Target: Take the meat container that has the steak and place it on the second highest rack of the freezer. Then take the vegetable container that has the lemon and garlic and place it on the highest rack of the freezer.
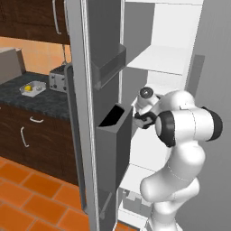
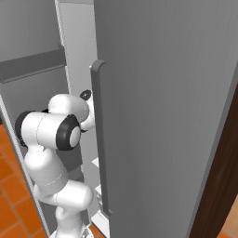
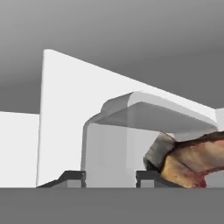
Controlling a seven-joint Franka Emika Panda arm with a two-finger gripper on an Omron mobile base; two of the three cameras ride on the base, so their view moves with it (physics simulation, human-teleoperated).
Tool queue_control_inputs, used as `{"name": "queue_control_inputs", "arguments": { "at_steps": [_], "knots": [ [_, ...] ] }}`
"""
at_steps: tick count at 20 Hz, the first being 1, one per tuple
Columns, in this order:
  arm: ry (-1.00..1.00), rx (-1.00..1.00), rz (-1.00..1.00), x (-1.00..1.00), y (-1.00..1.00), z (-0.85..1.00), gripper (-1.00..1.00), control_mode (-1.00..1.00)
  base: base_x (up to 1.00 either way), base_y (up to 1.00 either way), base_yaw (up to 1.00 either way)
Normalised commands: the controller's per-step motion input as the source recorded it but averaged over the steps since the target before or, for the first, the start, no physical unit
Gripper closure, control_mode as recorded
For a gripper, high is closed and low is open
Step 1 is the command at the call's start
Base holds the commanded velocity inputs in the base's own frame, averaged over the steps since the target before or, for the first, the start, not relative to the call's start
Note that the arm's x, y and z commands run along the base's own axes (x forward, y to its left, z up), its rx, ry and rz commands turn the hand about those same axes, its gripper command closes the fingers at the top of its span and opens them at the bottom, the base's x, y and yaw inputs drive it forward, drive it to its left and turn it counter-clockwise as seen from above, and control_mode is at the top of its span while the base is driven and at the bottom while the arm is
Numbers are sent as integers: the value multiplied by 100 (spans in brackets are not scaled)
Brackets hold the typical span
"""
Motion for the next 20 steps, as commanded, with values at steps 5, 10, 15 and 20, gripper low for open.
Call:
{"name": "queue_control_inputs", "arguments": {
  "at_steps": [5, 10, 15, 20],
  "knots": [
    [-6, 1, 0, -37, 0, 54, -100, -100, 0, 0, 0],
    [1, 4, 2, -57, 0, 84, -100, -100, 0, 0, 0],
    [17, 1, 0, -61, 7, 100, -100, -100, 0, 0, 0],
    [25, 0, -4, -76, 18, 98, -100, -100, 0, 0, 0]
  ]
}}
